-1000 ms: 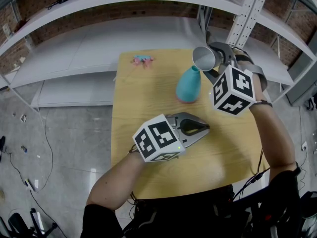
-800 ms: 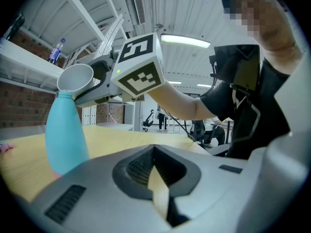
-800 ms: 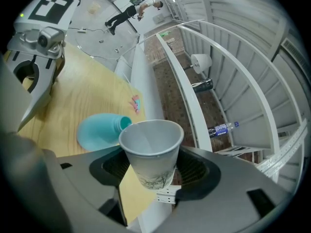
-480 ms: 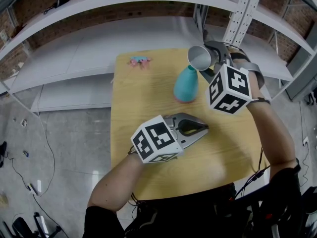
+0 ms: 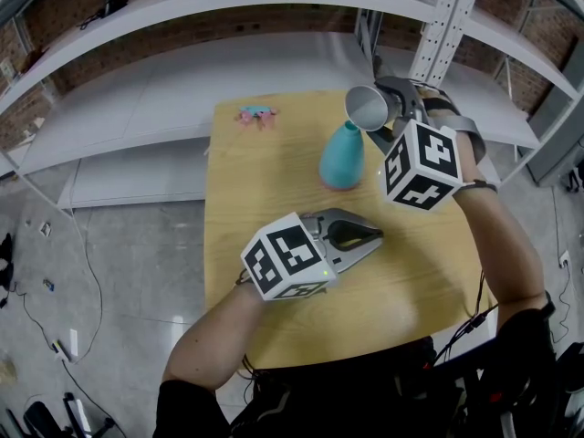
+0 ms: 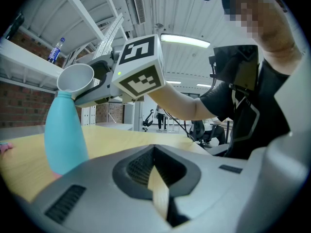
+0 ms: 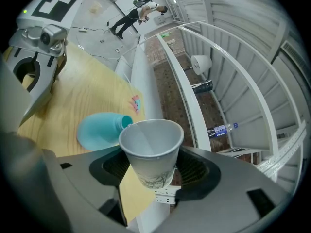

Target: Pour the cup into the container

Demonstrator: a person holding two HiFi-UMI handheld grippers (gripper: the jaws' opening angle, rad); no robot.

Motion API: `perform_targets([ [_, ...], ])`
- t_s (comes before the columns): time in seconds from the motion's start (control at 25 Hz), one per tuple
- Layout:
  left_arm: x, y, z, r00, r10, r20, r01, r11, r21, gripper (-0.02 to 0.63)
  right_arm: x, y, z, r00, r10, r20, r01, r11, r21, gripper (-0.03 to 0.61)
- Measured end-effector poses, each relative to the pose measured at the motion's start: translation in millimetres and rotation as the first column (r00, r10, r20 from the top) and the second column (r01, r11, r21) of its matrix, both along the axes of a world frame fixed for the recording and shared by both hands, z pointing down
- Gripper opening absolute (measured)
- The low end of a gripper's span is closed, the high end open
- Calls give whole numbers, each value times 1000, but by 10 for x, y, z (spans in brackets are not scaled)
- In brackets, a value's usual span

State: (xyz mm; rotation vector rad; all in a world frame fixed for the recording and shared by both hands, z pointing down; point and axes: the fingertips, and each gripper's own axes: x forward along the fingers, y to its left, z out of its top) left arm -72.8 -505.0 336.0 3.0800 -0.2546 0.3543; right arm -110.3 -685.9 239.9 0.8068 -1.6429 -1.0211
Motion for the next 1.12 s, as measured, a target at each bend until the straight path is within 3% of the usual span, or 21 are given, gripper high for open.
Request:
perform_targets([
  [0.32, -1, 3, 2, 1000, -1, -2, 1, 1000, 1, 2, 8, -5, 10, 1000, 2, 26, -2, 1000, -15, 302],
  [0.6, -4, 8, 3, 1000, 1, -1, -1, 1000, 3, 2, 54, 10, 74, 977, 23, 211, 9, 989, -147, 302],
  [0.84, -19, 17, 6, 1000, 9, 1, -9, 1000, 0, 2, 190, -25, 147, 888, 106, 448, 21, 963, -270, 302],
  [1.12, -12, 6, 17, 1000, 3, 6, -3, 1000, -3, 2, 427, -120, 277, 787, 197, 584, 47, 925, -376, 302],
])
